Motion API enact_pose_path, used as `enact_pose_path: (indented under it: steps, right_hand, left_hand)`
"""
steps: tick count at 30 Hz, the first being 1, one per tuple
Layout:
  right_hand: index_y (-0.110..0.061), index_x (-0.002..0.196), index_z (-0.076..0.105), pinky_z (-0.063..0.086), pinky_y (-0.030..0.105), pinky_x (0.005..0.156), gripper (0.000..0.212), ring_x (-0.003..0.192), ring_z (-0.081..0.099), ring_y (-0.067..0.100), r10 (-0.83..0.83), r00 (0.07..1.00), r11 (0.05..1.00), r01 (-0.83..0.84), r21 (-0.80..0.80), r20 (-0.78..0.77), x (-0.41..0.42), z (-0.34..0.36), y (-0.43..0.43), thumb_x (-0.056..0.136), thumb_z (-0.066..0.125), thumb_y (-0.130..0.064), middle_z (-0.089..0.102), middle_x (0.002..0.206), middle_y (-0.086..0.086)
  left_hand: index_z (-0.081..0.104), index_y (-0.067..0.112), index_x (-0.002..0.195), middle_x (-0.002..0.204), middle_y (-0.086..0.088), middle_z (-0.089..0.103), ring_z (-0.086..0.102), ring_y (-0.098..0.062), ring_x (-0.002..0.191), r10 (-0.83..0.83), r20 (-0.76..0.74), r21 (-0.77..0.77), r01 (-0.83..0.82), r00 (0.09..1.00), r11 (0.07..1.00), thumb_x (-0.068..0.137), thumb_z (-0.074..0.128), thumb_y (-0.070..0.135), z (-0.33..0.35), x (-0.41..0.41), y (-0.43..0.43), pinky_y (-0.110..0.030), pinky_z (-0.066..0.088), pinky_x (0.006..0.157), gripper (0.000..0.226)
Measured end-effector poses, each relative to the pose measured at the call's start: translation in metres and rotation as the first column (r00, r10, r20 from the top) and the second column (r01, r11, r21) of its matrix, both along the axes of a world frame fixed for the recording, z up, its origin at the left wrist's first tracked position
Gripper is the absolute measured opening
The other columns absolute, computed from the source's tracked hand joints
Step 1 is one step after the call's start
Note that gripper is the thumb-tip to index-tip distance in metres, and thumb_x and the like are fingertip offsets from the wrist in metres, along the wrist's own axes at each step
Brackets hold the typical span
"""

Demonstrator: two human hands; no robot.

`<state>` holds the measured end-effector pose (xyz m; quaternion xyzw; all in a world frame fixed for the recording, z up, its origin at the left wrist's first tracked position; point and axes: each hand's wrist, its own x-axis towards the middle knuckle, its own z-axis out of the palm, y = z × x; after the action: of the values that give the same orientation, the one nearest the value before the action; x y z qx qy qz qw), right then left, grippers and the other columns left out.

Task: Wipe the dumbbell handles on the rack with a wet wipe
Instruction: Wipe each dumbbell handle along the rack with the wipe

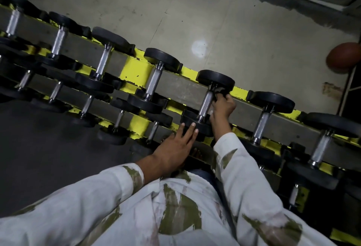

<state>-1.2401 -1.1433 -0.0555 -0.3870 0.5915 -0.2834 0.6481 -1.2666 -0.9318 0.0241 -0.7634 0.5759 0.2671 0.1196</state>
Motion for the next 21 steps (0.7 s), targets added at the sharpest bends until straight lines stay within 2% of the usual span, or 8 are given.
enact_pose_path:
  steps: [1,3,6,8,12,15,17,21]
  right_hand:
    - [-0.015,0.074,0.065,0.047,0.033,0.066,0.016,0.067,0.054,0.014,0.047,0.988,0.977,-0.076,-0.201,-0.148,-0.002,0.003,0.004,0.084,0.065,-0.003,0.064,0.072,0.002]
    - [-0.012,0.078,0.067,0.045,0.028,0.068,0.009,0.075,0.055,0.014,0.104,0.917,0.813,-0.302,-0.499,-0.385,-0.009,0.007,0.013,0.083,0.066,-0.005,0.065,0.082,0.003]
    - [-0.010,0.094,0.070,0.040,0.022,0.069,0.009,0.095,0.053,0.017,0.211,0.766,0.393,-0.635,-0.665,-0.607,-0.018,0.010,0.020,0.089,0.064,-0.005,0.060,0.102,0.005]
    - [-0.010,0.109,0.069,0.042,0.025,0.073,0.017,0.106,0.052,0.021,0.204,0.622,0.105,-0.782,-0.615,-0.756,-0.021,0.008,0.012,0.094,0.064,-0.010,0.060,0.113,0.005]
    - [-0.005,0.137,0.055,0.045,0.032,0.096,0.043,0.125,0.047,0.027,0.136,0.369,-0.186,-0.902,-0.389,-0.920,-0.036,0.009,0.001,0.094,0.057,-0.007,0.054,0.137,0.011]
    - [-0.001,0.139,0.053,0.037,0.040,0.112,0.048,0.133,0.046,0.033,0.087,0.246,-0.412,-0.874,-0.259,-0.965,-0.042,0.010,-0.009,0.092,0.054,-0.008,0.051,0.144,0.016]
    - [-0.003,0.129,0.060,0.039,0.041,0.107,0.037,0.126,0.050,0.033,0.053,0.126,-0.505,-0.852,-0.135,-0.991,-0.029,0.020,-0.015,0.095,0.050,-0.014,0.057,0.136,0.016]
    - [-0.010,0.115,0.068,0.043,0.040,0.093,0.028,0.111,0.057,0.031,-0.011,-0.227,-0.639,-0.748,0.182,-0.974,0.003,0.047,-0.003,0.099,0.047,-0.021,0.066,0.116,0.011]
  left_hand:
    - [-0.013,0.000,0.161,0.168,-0.024,-0.019,0.000,-0.049,0.155,0.006,-0.001,-0.002,-0.006,1.000,1.000,0.104,0.035,0.012,0.000,0.000,0.000,-0.049,0.041,0.111,0.075]
    - [-0.012,0.000,0.160,0.168,-0.024,-0.018,0.000,-0.050,0.154,0.013,-0.003,-0.006,-0.013,1.000,1.000,0.104,0.035,0.012,0.000,-0.001,0.000,-0.050,0.041,0.111,0.074]
    - [-0.012,-0.002,0.160,0.167,-0.026,-0.018,0.000,-0.051,0.154,0.004,0.001,-0.010,-0.004,1.000,1.000,0.105,0.038,0.015,-0.004,-0.001,0.000,-0.051,0.041,0.113,0.076]
    - [-0.012,-0.003,0.160,0.167,-0.027,-0.017,0.001,-0.051,0.154,-0.007,0.004,-0.009,0.007,1.000,1.000,0.105,0.040,0.017,-0.004,-0.001,0.000,-0.052,0.040,0.113,0.078]
    - [-0.014,-0.002,0.159,0.167,-0.027,-0.019,0.000,-0.051,0.154,-0.013,0.000,-0.004,0.013,1.000,1.000,0.102,0.046,0.016,-0.002,0.000,0.001,-0.050,0.041,0.113,0.085]
    - [-0.015,-0.003,0.159,0.166,-0.027,-0.020,0.000,-0.051,0.154,-0.012,0.002,-0.008,0.012,1.000,1.000,0.100,0.052,0.016,-0.004,-0.001,0.002,-0.051,0.044,0.111,0.091]
    - [-0.015,-0.003,0.159,0.166,-0.027,-0.019,0.000,-0.052,0.154,-0.007,0.010,-0.012,0.007,1.000,1.000,0.100,0.050,0.012,-0.006,-0.002,0.002,-0.051,0.045,0.109,0.089]
    - [-0.014,-0.001,0.160,0.167,-0.025,-0.019,0.001,-0.050,0.154,0.003,0.014,-0.024,-0.003,1.000,1.000,0.100,0.046,0.007,-0.008,-0.002,0.002,-0.048,0.050,0.104,0.085]
